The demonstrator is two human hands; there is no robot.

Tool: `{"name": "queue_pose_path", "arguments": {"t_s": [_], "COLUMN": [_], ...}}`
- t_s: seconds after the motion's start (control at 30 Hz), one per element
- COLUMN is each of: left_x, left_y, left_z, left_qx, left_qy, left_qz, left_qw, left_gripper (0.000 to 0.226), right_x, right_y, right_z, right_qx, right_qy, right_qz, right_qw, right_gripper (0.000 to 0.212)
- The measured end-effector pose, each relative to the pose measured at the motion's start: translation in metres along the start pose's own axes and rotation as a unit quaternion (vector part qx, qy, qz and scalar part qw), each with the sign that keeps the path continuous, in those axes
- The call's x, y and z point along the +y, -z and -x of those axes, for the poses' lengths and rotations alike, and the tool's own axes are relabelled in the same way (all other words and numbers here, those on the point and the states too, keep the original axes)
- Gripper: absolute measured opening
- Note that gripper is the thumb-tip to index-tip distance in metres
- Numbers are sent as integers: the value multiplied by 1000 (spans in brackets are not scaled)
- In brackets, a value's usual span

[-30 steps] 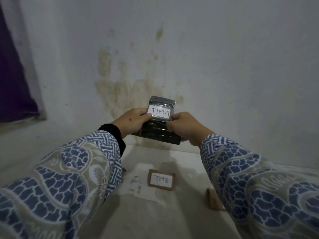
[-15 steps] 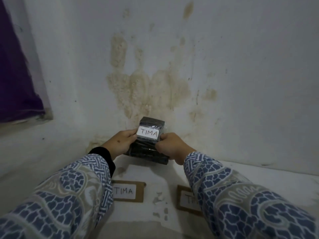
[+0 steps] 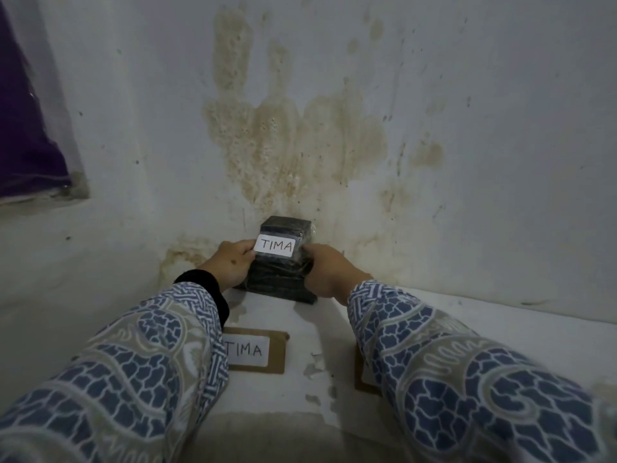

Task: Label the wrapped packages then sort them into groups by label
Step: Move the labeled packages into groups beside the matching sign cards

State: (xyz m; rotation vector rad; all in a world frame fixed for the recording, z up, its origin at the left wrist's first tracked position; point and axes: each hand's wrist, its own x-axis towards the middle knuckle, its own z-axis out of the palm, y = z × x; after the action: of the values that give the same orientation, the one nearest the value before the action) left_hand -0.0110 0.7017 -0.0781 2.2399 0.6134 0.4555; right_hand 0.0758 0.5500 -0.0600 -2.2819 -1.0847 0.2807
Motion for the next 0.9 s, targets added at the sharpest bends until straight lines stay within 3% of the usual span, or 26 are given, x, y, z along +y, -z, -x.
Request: {"name": "queue_pose_path", "arguments": {"t_s": [0.3, 0.6, 0.9], "left_x": [0, 16, 97], "left_y": [-9, -3, -25], "left_z": [-3, -4, 41], "left_qx": [41, 66, 125], "left_qy": [15, 96, -68], "left_qz": [-70, -119, -70], "left_qw": [997, 986, 987], "left_gripper": [38, 50, 32], "right_x": [5, 2, 15], "right_y": [-11, 6, 66], "right_z": [-4, 11, 67], "right_qx": [-20, -11, 45], "right_qy": [-43, -39, 17], "right_qz": [73, 31, 70], "right_qw": [996, 999, 996], "right_gripper": [35, 37, 40]}}
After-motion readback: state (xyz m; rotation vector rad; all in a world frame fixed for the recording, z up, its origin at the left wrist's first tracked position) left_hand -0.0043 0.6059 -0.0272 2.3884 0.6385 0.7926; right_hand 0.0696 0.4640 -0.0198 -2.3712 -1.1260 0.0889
